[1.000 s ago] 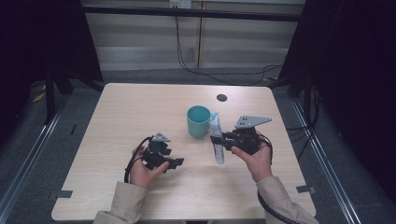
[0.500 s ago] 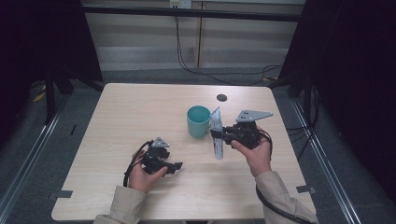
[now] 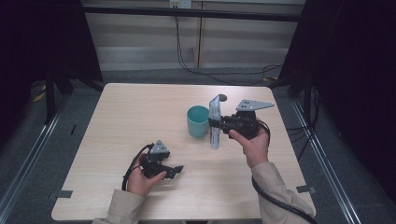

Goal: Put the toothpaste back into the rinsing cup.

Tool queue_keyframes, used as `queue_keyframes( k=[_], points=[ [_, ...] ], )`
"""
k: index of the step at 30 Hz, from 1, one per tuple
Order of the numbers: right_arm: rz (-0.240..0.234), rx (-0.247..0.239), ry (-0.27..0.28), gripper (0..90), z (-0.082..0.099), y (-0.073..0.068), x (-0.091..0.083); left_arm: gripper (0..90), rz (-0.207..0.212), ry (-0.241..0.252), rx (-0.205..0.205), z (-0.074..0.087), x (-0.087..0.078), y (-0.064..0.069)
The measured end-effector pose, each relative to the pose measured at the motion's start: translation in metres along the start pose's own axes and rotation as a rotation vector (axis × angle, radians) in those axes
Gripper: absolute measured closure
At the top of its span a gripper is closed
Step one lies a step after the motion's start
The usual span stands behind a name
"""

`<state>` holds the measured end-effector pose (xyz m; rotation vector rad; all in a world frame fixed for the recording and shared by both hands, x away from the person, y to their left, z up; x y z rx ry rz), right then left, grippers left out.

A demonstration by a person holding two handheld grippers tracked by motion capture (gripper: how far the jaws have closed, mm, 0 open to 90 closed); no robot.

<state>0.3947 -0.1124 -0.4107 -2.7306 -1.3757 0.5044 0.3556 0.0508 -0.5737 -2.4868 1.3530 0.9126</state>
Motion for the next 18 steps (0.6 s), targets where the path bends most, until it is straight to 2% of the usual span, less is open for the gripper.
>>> queue_keyframes(
  k=[12,15,18],
  points=[
    [0.024,-0.013,0.024,75.5,-0.018,0.005,0.007,11.4,-0.036,-0.039,0.094,0.003,0.005,0.005],
    [0.027,-0.016,0.026,75.4,-0.022,0.006,0.009,9.9,-0.043,-0.051,0.112,0.003,0.006,0.007],
    [0.027,-0.019,0.028,75.4,-0.026,0.007,0.011,8.4,-0.037,-0.051,0.108,0.003,0.006,0.008]
  ],
)
Point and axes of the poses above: each handheld gripper's, and its own axes: x roughly forward along the jaws, z roughly out of its underside, y roughly to its right, the point moved 10 cm from there along x, roughly forward along the jaws, and after that the axes turned 5 degrees about y, right-handed, at the moved point
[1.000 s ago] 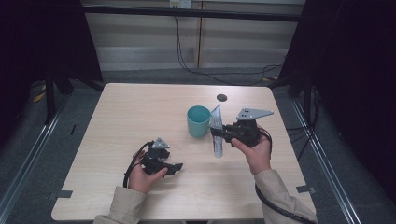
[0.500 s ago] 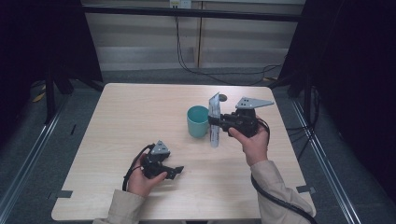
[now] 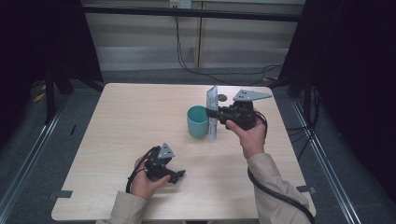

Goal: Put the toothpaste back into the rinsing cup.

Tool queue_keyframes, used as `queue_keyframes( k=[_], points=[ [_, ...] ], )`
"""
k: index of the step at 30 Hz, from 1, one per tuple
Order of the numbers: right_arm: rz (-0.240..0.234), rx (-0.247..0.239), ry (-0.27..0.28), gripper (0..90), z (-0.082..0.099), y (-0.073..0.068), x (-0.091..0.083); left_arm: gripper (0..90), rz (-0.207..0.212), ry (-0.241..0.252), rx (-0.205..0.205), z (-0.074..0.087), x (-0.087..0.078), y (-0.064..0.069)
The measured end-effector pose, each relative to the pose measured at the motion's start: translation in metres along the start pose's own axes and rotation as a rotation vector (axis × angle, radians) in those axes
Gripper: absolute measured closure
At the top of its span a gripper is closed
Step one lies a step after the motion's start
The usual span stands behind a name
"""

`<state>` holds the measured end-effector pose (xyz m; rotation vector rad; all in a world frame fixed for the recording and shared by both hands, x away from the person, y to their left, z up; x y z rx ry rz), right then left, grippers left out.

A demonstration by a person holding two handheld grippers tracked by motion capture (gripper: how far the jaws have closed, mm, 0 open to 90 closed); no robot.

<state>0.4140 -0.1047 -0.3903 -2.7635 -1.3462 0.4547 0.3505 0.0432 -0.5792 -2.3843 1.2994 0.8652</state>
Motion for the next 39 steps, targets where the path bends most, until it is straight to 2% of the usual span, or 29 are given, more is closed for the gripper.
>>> queue_keyframes(
  k=[9,19,31,39],
  points=[
    [0.005,-0.003,0.008,75.5,-0.008,0.002,0.008,6.0,0.003,-0.007,0.014,0.0,0.001,0.001],
    [0.027,0.008,0.051,75.5,-0.022,0.011,0.013,2.2,0.004,-0.017,0.02,0.001,0.002,0.002],
    [0.048,0.018,0.085,75.5,-0.03,0.02,0.02,1.8,0.004,-0.021,0.023,0.001,0.002,0.002],
    [0.057,0.014,0.086,75.5,-0.031,0.024,0.03,1.8,0.005,-0.02,0.022,0.001,0.002,0.002]
  ],
)
Point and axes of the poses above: each handheld gripper's, and its own axes: x roughly forward along the jaws, z roughly out of its underside, y roughly to its right, the point moved 10 cm from there along x, roughly forward along the jaws, and after that the axes turned 5 degrees about y, right-handed, at the moved point
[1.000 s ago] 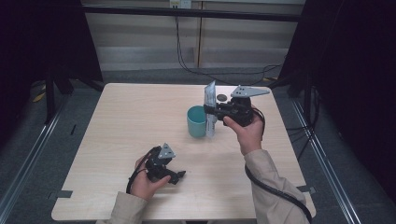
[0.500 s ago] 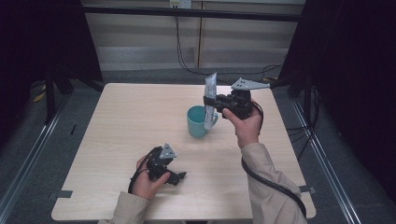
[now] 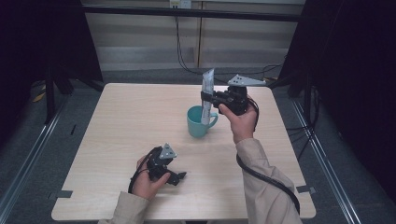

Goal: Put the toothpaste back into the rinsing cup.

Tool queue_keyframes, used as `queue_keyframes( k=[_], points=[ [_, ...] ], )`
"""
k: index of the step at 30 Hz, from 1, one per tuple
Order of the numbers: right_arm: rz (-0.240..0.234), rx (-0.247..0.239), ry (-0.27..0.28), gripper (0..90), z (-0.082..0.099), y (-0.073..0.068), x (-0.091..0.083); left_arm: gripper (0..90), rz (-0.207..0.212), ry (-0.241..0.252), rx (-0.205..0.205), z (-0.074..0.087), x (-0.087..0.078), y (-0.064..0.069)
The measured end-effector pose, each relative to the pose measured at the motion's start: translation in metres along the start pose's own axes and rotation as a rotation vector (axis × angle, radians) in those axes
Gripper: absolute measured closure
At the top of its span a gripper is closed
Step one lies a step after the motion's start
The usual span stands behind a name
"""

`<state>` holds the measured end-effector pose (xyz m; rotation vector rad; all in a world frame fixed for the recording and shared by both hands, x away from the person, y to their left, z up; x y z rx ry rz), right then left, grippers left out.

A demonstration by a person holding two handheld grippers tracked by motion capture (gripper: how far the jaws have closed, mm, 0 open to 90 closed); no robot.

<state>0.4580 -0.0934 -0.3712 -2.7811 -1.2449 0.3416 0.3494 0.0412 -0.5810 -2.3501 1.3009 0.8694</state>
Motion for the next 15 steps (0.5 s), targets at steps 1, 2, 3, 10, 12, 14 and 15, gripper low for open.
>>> queue_keyframes(
  k=[1,2,3,10,12,14,15],
  points=[
    [0.001,0.0,0.002,75.5,-0.0003,0.0007,0.0006,1.8,0.0,0.0,0.0,0.0,0.0,0.0],
    [0.004,0.003,0.003,75.5,-0.0007,0.0015,0.0012,1.8,0.0,0.0,0.0,0.0,0.0,0.0],
    [0.006,0.003,0.005,75.5,-0.0011,0.0024,0.0016,1.8,0.0,0.0,0.0,0.0,0.0,0.0001],
    [0.02,0.003,0.011,75.5,-0.0018,0.0079,0.0055,1.8,0.001,0.001,0.0,-0.0001,0.0,0.0001],
    [0.022,0.003,0.011,75.5,-0.0005,0.009,0.0074,1.8,0.001,0.001,0.0,-0.0001,0.0001,0.0001],
    [0.024,0.003,0.011,75.4,0.0004,0.01,0.0091,1.8,0.001,0.001,0.0,-0.0001,0.0,0.0],
    [0.025,0.0,0.013,75.5,0.0004,0.0107,0.0098,1.8,0.001,0.001,0.0,-0.0001,0.0,0.0001]
  ],
)
Point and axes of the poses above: each handheld gripper's, and its own axes: x roughly forward along the jaws, z roughly out of its underside, y roughly to its right, the point moved 10 cm from there along x, roughly forward along the jaws, and after that the axes turned 5 degrees about y, right-handed, at the moved point
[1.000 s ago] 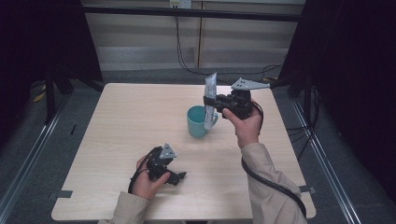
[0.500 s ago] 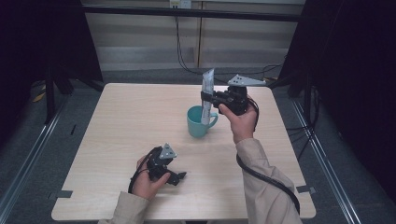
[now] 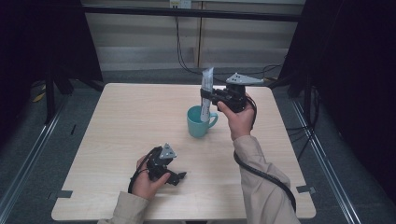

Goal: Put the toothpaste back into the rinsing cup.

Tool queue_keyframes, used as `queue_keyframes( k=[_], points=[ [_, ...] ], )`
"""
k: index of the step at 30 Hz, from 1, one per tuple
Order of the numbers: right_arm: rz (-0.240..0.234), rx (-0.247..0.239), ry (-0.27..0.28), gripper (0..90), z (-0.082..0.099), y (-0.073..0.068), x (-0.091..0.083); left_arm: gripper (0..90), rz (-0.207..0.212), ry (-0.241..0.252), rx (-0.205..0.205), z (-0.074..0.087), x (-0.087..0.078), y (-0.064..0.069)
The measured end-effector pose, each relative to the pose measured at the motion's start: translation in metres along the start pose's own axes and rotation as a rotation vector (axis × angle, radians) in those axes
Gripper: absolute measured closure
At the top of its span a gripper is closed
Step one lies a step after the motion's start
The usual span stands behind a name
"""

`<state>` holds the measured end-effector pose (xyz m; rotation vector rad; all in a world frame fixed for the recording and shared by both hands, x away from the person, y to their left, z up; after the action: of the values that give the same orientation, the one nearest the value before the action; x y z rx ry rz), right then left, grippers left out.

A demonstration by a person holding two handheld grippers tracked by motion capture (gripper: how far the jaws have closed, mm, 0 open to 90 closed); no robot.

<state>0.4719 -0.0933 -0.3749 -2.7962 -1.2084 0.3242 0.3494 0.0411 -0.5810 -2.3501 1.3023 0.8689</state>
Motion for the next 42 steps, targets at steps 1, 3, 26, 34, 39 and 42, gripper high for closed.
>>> queue_keyframes(
  k=[1,3,26,34,39,42],
  points=[
    [0.001,0.006,0.0,75.4,0.0,0.0,0.001,1.8,0.0,0.0,0.0,0.0,0.0,0.0],
    [0.003,0.007,0.003,75.4,0.0,0.002,0.002,1.8,0.0,0.0,0.0,0.0,0.0,0.0],
    [0.037,0.009,-0.027,75.3,0.034,0.016,0.029,1.8,-0.001,0.002,-0.003,0.0,0.0,0.0],
    [0.04,0.006,-0.045,75.1,0.049,0.016,0.034,1.8,-0.001,0.002,-0.003,0.0,0.0,0.0],
    [0.042,0.003,-0.06,75.0,0.058,0.015,0.037,1.8,0.0,0.002,-0.002,0.0,0.0,0.0],
    [0.046,0.004,-0.075,75.0,0.066,0.016,0.037,1.8,0.002,0.002,-0.005,0.0,0.0,0.001]
  ],
)
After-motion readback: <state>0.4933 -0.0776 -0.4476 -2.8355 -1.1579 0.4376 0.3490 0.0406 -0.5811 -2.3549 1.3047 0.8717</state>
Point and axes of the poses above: each handheld gripper's, and its own axes: x roughly forward along the jaws, z roughly out of its underside, y roughly to its right, the point moved 10 cm from there along x, roughly forward along the jaws, and after that the axes turned 5 degrees about y, right-handed, at the moved point
